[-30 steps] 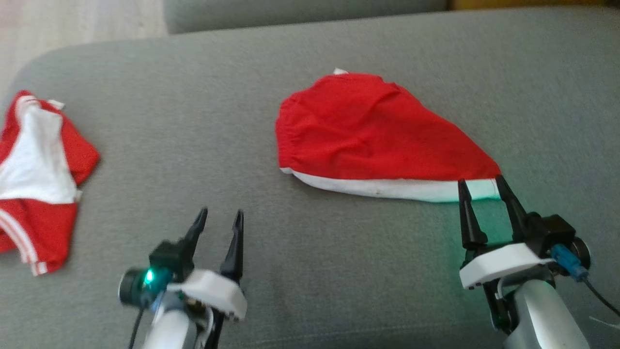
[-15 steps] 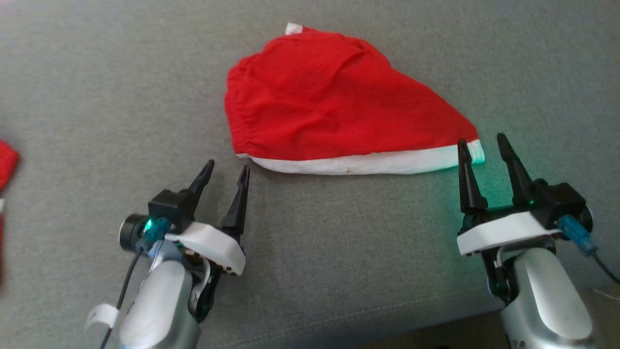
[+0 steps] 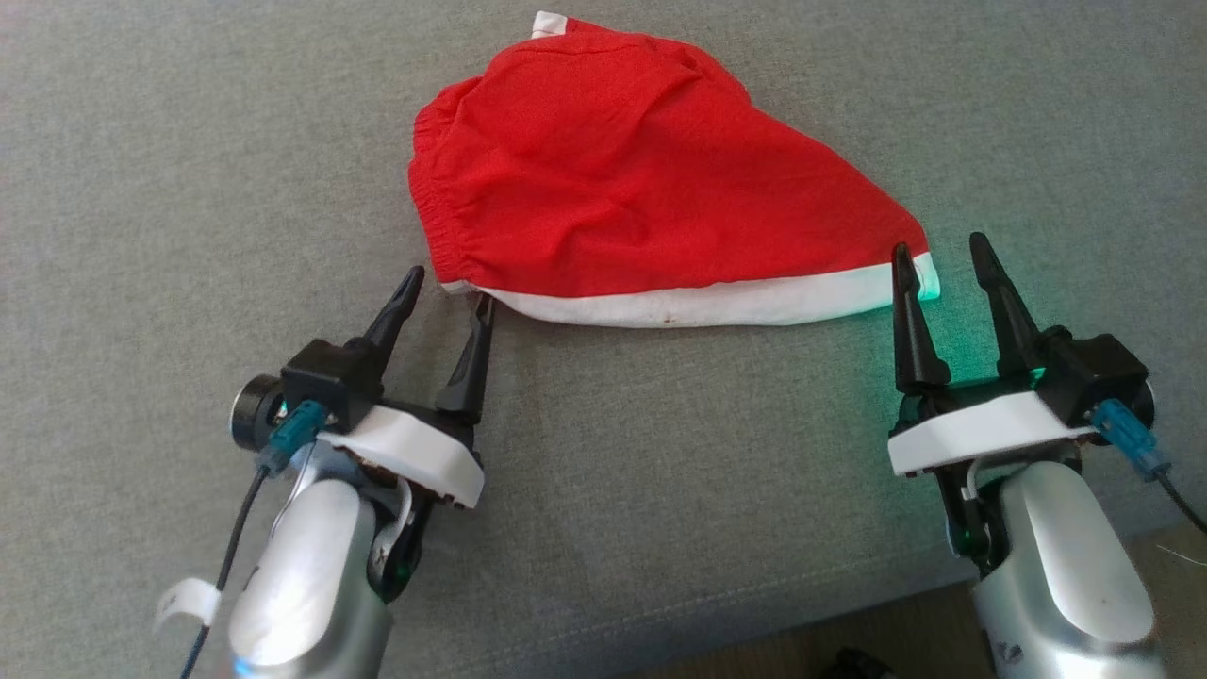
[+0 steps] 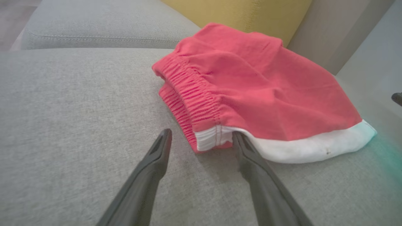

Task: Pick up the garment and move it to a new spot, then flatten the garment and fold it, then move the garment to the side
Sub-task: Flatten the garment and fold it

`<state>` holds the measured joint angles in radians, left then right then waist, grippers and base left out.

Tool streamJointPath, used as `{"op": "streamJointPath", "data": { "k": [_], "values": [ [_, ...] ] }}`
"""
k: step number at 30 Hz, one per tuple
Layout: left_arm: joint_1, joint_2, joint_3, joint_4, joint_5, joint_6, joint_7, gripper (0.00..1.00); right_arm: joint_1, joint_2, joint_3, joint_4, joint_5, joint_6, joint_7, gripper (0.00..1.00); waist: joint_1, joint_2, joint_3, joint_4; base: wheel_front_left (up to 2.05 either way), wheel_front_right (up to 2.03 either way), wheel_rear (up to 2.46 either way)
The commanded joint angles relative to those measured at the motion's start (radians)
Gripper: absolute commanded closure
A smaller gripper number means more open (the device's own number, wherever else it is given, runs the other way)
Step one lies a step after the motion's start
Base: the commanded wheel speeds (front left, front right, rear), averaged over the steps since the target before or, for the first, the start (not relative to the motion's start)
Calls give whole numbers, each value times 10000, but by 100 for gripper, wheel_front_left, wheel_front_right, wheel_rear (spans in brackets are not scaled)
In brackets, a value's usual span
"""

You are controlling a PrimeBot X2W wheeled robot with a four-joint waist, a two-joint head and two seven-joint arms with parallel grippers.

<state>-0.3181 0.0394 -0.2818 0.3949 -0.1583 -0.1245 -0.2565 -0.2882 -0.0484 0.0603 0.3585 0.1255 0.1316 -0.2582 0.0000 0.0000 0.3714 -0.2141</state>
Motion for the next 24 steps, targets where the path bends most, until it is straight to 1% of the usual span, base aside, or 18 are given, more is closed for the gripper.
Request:
{"op": "streamJointPath", "data": {
  "k": [1,6,9,10,11,13,19,24],
  "values": [
    [-320,126,209,-335,33,-57,-53,0,-194,-19,246,-292,87,-9,-36,0,0,0,4,-14,0,0,0],
    [-326,258,-231,-526,-209,-59,-53,0,-226,-18,274,-279,142,-9,-36,0,0,0,60,-67,0,0,0],
    [-386,349,-295,-592,-295,-60,-53,0,-237,-18,297,-251,151,-9,-36,0,0,0,106,-116,0,0,0],
    [-402,366,-299,-605,-293,-60,-53,14,-239,-18,304,-246,154,-9,-36,0,0,0,116,-125,0,0,0],
    [-412,378,-299,-615,-293,-60,-53,50,-234,-18,296,-236,163,-9,-36,0,0,0,122,-133,0,0,0],
    [-416,388,-299,-634,-295,-60,-53,100,-214,-18,263,-200,163,-9,-36,0,0,0,118,-135,0,0,0],
    [-218,389,-256,-611,-340,-60,-53,100,-159,-18,27,137,108,-9,-36,0,0,0,47,-33,0,0,0],
    [-32,398,-221,-662,-316,-61,-53,100,-104,-18,-377,850,-118,-9,-36,0,0,0,6,121,0,0,0]
  ]
}}
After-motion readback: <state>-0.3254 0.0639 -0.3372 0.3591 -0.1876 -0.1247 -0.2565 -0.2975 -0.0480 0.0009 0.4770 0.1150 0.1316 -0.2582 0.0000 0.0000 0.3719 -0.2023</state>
